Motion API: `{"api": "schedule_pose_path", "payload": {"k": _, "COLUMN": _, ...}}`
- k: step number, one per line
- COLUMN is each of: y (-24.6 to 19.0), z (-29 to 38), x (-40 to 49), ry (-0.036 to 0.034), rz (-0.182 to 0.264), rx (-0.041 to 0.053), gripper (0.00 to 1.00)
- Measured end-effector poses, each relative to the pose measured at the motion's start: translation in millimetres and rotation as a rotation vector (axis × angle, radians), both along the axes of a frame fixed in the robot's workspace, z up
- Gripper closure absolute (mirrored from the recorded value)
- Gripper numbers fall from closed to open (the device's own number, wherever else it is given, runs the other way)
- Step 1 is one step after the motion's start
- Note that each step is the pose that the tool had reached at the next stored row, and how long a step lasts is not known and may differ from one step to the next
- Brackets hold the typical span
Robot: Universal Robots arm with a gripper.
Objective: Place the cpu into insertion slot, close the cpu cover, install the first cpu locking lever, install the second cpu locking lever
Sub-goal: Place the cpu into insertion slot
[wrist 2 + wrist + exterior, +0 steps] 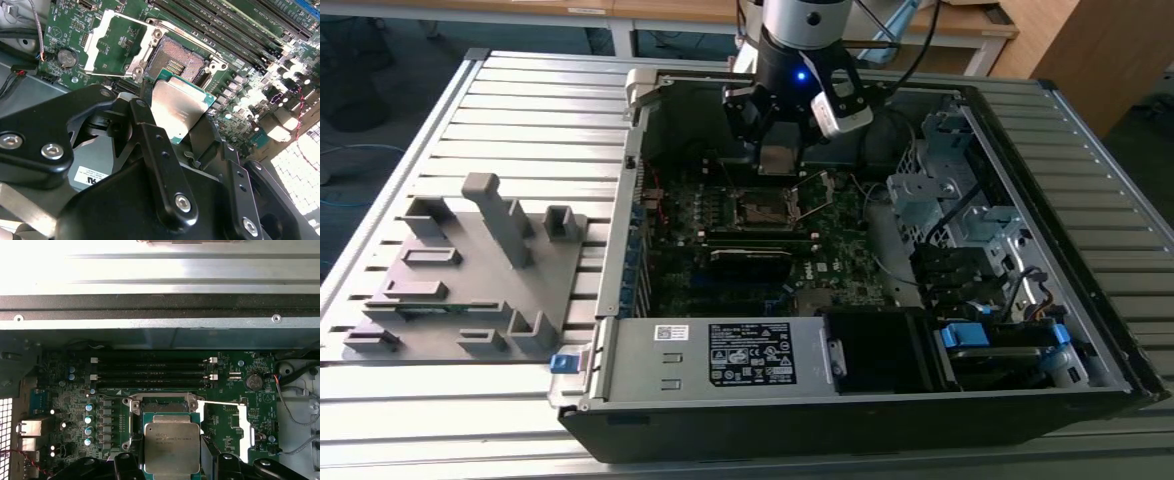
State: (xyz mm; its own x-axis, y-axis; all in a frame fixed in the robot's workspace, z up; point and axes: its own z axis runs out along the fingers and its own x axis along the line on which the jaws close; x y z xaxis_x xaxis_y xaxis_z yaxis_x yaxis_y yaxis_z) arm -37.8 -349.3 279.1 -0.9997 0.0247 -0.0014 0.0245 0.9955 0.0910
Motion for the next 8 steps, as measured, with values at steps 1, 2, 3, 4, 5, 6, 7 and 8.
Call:
{"api": "schedule_pose_path", "payload": {"k": 1, "y": 0.0, "z": 0.0, "x": 0.0, "ry": 0.0, "rz": 0.0, "rx": 0.0, "gripper": 0.46}}
{"api": "schedule_pose_path", "payload": {"k": 2, "y": 0.0, "z": 0.0, "x": 0.0, "ry": 0.0, "rz": 0.0, "rx": -0.0001, "gripper": 0.46}}
{"api": "schedule_pose_path", "payload": {"k": 3, "y": 0.0, "z": -0.2, "x": 0.0, "ry": 0.0, "rz": 0.0, "rx": 0.0001, "gripper": 0.46}}
{"api": "schedule_pose_path", "payload": {"k": 4, "y": 0.0, "z": -0.5, "x": 0.0, "ry": -0.0001, "rz": 0.0, "rx": 0.0003, "gripper": 0.46}}
{"api": "schedule_pose_path", "payload": {"k": 5, "y": 0.0, "z": -0.8, "x": 0.0, "ry": -0.0002, "rz": -0.002, "rx": 0.0003, "gripper": 0.46}}
{"api": "schedule_pose_path", "payload": {"k": 6, "y": 0.0, "z": -1.2, "x": 0.0, "ry": -0.0001, "rz": -0.007, "rx": 0.0002, "gripper": 0.46}}
{"api": "schedule_pose_path", "payload": {"k": 7, "y": 0.0, "z": -1.5, "x": 0.0, "ry": 0.0, "rz": -0.016, "rx": 0.0, "gripper": 0.46}}
{"api": "schedule_pose_path", "payload": {"k": 8, "y": 0.0, "z": -2.0, "x": 0.0, "ry": -0.0001, "rz": -0.027, "rx": 0.0001, "gripper": 0.46}}
